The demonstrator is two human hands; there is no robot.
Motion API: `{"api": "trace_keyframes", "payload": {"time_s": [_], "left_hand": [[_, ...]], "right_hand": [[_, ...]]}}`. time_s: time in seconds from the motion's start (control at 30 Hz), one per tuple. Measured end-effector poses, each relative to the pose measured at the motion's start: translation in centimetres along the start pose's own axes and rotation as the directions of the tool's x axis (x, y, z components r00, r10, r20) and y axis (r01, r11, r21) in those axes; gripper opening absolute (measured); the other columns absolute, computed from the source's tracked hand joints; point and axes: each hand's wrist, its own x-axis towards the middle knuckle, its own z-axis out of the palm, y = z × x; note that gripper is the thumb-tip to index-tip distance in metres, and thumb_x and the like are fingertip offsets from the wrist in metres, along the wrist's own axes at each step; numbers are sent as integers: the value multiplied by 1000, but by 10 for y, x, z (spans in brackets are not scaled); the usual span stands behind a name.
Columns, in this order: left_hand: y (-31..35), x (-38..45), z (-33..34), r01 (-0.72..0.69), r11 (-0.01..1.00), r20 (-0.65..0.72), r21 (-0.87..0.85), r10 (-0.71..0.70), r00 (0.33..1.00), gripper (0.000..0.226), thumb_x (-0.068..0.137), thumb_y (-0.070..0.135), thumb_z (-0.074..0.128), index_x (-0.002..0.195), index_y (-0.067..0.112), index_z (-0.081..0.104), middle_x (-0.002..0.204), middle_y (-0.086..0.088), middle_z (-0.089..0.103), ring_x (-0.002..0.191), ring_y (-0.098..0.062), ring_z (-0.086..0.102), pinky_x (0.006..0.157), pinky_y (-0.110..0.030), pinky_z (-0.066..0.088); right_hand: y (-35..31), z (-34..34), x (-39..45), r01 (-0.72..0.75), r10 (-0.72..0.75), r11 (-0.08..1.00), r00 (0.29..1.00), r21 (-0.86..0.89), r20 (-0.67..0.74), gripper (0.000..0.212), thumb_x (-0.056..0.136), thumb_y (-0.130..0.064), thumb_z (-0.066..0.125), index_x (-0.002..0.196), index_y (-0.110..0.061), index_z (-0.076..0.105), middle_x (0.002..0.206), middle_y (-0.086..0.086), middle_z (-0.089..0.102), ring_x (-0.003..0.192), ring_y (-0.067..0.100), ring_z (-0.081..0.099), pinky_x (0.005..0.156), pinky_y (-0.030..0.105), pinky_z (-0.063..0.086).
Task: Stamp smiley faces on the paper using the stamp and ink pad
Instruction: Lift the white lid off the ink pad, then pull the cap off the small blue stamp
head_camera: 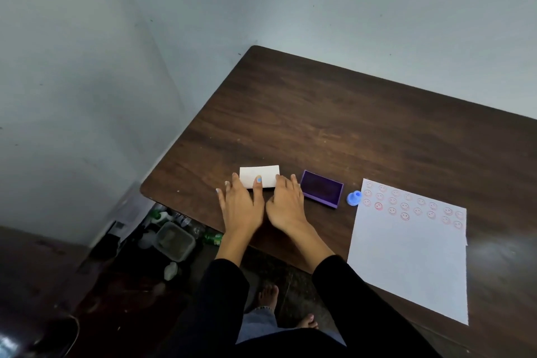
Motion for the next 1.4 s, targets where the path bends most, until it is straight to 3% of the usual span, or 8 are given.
{"api": "trace_keyframes", "payload": {"time_s": [0.2,0.33,0.47,0.67,0.77,1.0,1.17,1.4], "left_hand": [[23,6,8,-145,988,-10,54,146,989,65,96,33,43,144,-4,19,151,-21,31,143,-33,21,119,-42,9],[49,2,27,-262,964,137,-35,264,955,73,89,27,60,146,3,20,151,-16,32,142,-30,26,117,-43,23],[75,-7,56,-393,919,283,-31,386,878,80,82,28,69,145,7,25,151,-10,35,143,-27,24,119,-40,17],[96,-15,84,-513,858,385,-8,476,791,77,77,30,74,141,11,36,148,-8,41,143,-25,25,119,-42,18],[100,-18,92,-567,822,384,47,509,770,65,79,32,71,135,13,45,141,-7,49,141,-26,30,119,-44,7],[97,-19,93,-582,805,305,115,529,792,40,79,36,70,115,19,62,120,0,66,136,-24,39,117,-45,-6],[96,-19,93,-563,825,203,43,545,813,21,82,36,68,93,18,68,94,0,71,117,-21,56,118,-44,-2],[92,-18,91,-544,839,152,1,538,829,24,80,40,68,96,21,69,94,3,70,94,-13,62,119,-46,6]], "right_hand": [[13,-31,6,25,15,980,980,198,-196,55,88,-3,47,141,-13,33,150,9,33,145,24,15,118,39,17],[41,-69,6,20,86,969,906,246,-413,53,86,-9,56,135,-20,41,144,4,44,138,20,30,112,36,29],[81,-95,-7,-52,142,982,842,184,-520,51,77,-17,67,125,-21,52,131,2,52,124,20,43,88,27,41],[114,-98,-19,-189,248,966,873,176,-421,36,71,-17,74,106,-14,65,113,6,63,101,24,59,72,26,41],[121,-95,-19,-194,270,958,858,211,-437,19,77,-15,70,96,-13,70,101,7,70,93,24,63,68,24,39],[121,-105,-17,-102,382,841,807,531,-450,14,75,-18,70,87,-11,74,82,3,73,76,13,66,69,22,50],[117,-105,-16,-97,411,801,807,590,-425,11,75,-18,68,84,-14,74,77,-1,71,73,9,64,67,20,49],[113,-103,-16,-99,442,757,806,645,-395,5,75,-18,70,79,-18,72,73,-3,69,75,14,66,72,29,55]]}}
